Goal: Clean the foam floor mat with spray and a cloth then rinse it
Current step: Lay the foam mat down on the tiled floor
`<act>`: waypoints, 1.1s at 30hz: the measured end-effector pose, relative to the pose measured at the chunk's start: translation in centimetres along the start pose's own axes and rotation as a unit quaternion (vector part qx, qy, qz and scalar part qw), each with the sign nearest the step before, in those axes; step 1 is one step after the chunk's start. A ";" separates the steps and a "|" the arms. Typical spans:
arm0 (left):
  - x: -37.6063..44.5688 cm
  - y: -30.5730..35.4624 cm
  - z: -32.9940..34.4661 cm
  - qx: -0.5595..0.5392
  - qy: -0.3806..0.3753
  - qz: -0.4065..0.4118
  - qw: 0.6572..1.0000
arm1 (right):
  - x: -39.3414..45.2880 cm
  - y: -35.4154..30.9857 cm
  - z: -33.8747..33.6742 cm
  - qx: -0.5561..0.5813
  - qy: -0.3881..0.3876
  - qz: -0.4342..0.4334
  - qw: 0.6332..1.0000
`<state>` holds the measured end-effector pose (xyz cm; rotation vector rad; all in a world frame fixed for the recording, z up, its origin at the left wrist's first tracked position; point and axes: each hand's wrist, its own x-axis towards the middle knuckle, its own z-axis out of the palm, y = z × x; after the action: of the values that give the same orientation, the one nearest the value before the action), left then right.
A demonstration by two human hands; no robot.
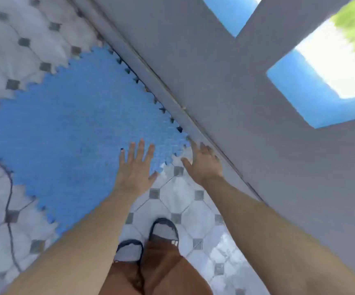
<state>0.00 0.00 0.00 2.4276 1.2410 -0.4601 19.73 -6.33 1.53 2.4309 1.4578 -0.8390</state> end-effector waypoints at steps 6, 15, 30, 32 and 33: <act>8.0 -1.0 11.2 0.030 0.000 0.002 1.000 | 10.1 0.4 9.7 0.053 -0.020 0.045 0.997; 9.8 -4.1 17.6 0.028 -0.033 -0.036 0.998 | 16.1 -0.3 13.2 0.147 0.036 0.086 0.985; 1.7 -1.0 11.6 -0.008 0.005 -0.031 0.999 | 9.1 -1.5 3.7 0.419 -0.081 0.156 0.891; -1.1 -0.7 8.6 -0.017 -0.005 -0.039 0.999 | 6.7 -2.8 1.3 0.438 -0.103 0.173 0.876; -2.4 -0.8 6.9 -0.020 -0.004 -0.041 0.999 | 5.5 -3.6 0.0 0.450 -0.116 0.188 0.865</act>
<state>-2.80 -4.48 -5.14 2.3464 1.3363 -0.4620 18.56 -0.40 -1.07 2.8807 0.4719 -1.9322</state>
